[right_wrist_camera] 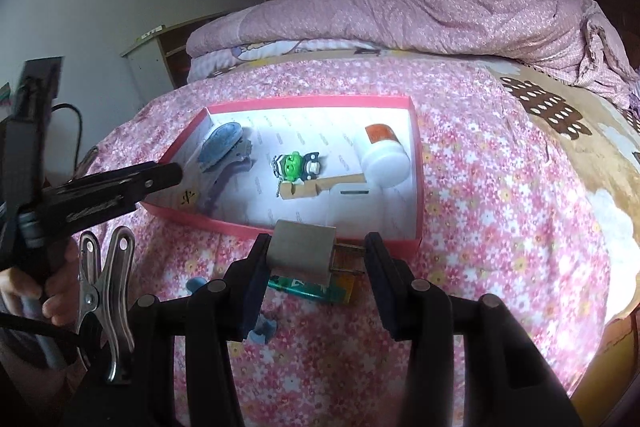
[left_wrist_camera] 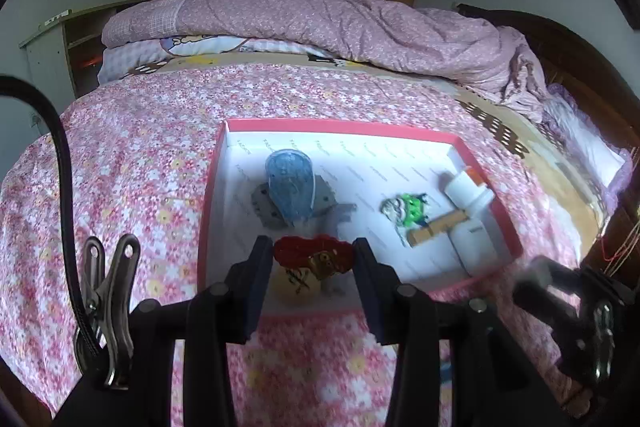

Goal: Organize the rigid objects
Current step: 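Grasp the red trinket with the left tool while the right tool grasps the white charger plug, then carry and release the red trinket in the tray with the left tool while the right tool releases the plug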

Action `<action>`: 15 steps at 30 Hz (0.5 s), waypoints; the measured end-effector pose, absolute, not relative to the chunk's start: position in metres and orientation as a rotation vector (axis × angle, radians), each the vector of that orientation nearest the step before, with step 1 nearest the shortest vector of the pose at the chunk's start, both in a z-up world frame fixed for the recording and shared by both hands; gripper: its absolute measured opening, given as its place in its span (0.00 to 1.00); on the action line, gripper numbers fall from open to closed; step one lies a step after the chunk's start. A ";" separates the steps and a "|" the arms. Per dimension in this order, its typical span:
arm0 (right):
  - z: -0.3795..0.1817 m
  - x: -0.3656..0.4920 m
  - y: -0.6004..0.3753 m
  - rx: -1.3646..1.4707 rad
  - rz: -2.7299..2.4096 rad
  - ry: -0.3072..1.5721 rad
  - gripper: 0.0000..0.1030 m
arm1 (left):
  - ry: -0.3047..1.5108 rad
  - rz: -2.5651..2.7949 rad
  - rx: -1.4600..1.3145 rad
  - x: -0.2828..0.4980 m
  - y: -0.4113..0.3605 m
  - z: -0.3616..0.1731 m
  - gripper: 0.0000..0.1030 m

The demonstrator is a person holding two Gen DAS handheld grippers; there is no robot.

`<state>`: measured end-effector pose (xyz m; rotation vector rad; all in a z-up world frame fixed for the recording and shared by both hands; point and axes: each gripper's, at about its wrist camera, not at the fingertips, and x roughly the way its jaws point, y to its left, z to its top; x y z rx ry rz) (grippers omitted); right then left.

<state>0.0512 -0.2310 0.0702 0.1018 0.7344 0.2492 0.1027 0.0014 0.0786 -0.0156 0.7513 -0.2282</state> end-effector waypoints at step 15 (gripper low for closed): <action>0.066 0.088 -0.240 0.127 0.226 0.757 0.46 | 0.775 -0.175 0.024 0.126 -0.004 0.051 0.42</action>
